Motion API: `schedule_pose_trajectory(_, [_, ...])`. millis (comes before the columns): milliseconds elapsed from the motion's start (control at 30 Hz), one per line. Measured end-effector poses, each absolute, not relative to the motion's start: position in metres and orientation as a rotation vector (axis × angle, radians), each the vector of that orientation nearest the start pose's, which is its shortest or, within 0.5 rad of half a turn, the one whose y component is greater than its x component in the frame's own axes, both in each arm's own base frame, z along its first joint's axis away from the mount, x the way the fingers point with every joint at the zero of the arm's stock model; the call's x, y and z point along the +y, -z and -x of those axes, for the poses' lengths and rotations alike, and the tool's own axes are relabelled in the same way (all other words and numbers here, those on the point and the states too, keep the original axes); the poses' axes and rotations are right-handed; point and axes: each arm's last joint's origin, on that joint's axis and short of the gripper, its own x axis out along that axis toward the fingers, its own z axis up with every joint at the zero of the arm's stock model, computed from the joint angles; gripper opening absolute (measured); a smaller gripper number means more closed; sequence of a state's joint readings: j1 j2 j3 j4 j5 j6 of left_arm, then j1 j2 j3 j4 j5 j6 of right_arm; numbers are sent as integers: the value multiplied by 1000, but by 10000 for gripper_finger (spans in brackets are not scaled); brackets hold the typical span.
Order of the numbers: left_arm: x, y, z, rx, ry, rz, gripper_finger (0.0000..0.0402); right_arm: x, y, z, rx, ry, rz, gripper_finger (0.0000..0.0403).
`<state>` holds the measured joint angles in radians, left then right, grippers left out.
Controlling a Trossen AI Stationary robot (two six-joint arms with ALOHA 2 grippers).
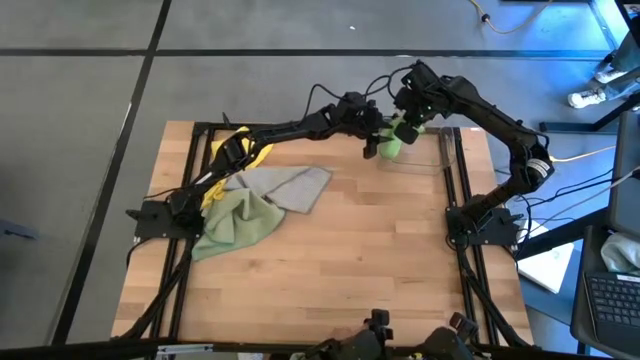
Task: Fold microfiber towels
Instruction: Put the green cloth into the transparent bin
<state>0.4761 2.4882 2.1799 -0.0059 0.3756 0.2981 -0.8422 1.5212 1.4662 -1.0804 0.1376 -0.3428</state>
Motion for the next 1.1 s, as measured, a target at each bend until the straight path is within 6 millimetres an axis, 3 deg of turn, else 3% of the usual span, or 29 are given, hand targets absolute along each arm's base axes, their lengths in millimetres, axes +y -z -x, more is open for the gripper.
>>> schedule_pose_trajectory(400, [251, -212, -515, 317, -103, -146, 182, -216, -333, -203, 1231, 679, -58, 16])
schedule_pose_trajectory(667, [238, -212, -521, 312, -98, -89, 182, -216, -333, -202, 1252, 714, -46, 16])
schedule_pose_trajectory(867, [226, -214, -529, 330, -297, -139, 182, -216, -333, -202, 1252, 723, -46, 16])
schedule_pose_trajectory(1100, [212, -213, -534, 346, -381, -141, 182, -216, -333, -202, 1252, 723, -46, 16])
